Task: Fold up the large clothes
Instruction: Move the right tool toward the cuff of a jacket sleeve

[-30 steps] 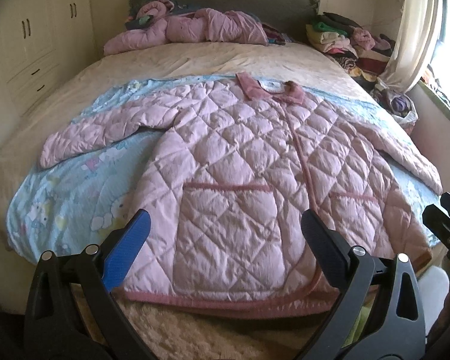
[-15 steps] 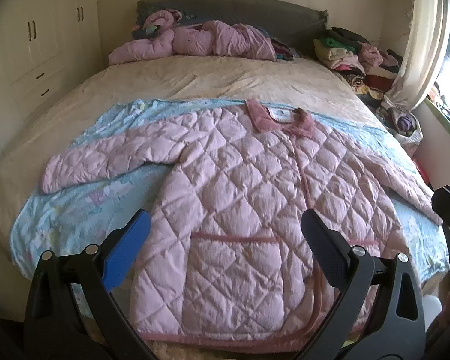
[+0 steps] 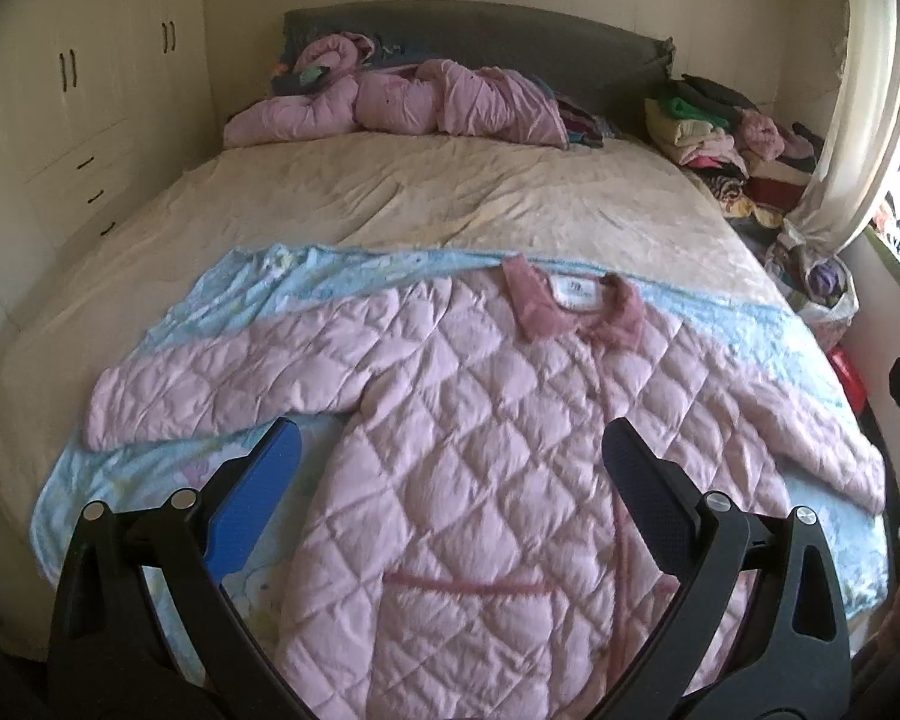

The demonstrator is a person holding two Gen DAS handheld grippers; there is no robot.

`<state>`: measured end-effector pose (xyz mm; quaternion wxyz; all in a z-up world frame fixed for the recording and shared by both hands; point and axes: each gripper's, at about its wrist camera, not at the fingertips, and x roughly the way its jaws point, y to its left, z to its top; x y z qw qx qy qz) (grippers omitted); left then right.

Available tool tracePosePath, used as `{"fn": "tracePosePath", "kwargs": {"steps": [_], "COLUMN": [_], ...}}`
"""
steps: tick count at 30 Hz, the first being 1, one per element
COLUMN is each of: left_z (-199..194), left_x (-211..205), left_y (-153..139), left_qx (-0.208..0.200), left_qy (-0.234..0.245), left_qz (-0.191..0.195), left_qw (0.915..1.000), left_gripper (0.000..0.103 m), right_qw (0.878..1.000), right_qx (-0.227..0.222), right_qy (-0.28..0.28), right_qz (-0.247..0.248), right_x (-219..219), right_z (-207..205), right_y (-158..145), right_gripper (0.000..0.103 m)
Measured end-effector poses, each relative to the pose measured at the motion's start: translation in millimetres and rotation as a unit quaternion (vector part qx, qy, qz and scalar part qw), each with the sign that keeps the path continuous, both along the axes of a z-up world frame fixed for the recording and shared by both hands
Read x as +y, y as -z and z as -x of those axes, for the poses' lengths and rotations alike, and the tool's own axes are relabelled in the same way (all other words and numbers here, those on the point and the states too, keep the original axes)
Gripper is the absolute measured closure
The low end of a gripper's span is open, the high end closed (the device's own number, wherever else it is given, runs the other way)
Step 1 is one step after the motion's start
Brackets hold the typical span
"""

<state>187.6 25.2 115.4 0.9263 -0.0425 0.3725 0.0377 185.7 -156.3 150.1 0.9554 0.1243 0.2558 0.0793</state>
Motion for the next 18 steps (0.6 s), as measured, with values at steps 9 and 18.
{"fn": "tracePosePath", "kwargs": {"steps": [9, 18], "left_z": [-50.0, -82.6], "left_x": [-14.9, -56.8], "left_y": [-8.6, 31.8], "left_qx": [-0.009, 0.018], "left_qy": [-0.009, 0.010], "left_qz": [0.009, -0.007], "left_qw": [0.9999, 0.9998], "left_gripper": [0.009, 0.009], "right_qw": [0.998, 0.988], "right_qx": [0.009, 0.067], "right_qy": [0.059, 0.136], "right_qz": [-0.025, -0.042], "right_x": [-49.0, -125.8], "right_z": [-49.5, -80.0], "right_y": [1.7, 53.2], "right_gripper": [0.004, 0.004]}}
